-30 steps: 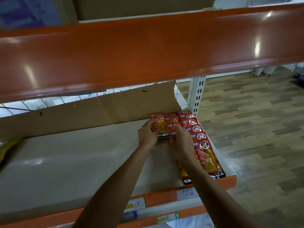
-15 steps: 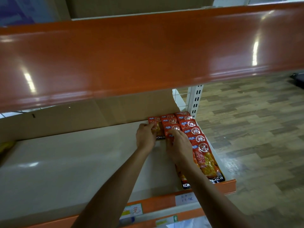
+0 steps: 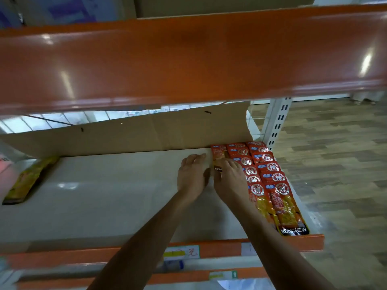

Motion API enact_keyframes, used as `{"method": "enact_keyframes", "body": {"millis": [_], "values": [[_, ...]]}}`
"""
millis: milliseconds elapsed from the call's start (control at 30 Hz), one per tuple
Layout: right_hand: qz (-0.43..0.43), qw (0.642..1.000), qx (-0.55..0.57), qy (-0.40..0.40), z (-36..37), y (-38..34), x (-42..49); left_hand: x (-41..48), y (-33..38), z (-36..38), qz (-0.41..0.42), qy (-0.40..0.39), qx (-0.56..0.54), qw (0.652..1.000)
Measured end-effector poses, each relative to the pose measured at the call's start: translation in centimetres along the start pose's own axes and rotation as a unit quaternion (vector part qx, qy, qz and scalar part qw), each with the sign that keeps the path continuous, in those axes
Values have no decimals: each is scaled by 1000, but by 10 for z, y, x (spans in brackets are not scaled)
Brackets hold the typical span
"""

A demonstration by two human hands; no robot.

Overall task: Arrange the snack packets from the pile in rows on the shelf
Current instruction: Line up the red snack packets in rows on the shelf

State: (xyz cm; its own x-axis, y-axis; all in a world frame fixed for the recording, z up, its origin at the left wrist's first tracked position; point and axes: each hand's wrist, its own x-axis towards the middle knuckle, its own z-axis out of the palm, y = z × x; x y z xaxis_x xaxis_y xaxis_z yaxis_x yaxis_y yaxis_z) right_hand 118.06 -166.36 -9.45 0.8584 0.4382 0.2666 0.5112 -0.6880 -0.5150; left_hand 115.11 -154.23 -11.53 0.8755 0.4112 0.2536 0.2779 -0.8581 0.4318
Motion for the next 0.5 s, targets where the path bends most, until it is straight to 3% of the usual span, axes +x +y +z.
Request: {"method": "enact_keyframes", "body": {"millis": [167, 500], "values": [[-45, 998, -2, -55, 30, -47, -8, -29, -53, -32, -30, 8, 69, 997], [-141, 981, -3, -136, 119, -187, -39, -94, -184, -122, -152, 66, 82, 983]]}}
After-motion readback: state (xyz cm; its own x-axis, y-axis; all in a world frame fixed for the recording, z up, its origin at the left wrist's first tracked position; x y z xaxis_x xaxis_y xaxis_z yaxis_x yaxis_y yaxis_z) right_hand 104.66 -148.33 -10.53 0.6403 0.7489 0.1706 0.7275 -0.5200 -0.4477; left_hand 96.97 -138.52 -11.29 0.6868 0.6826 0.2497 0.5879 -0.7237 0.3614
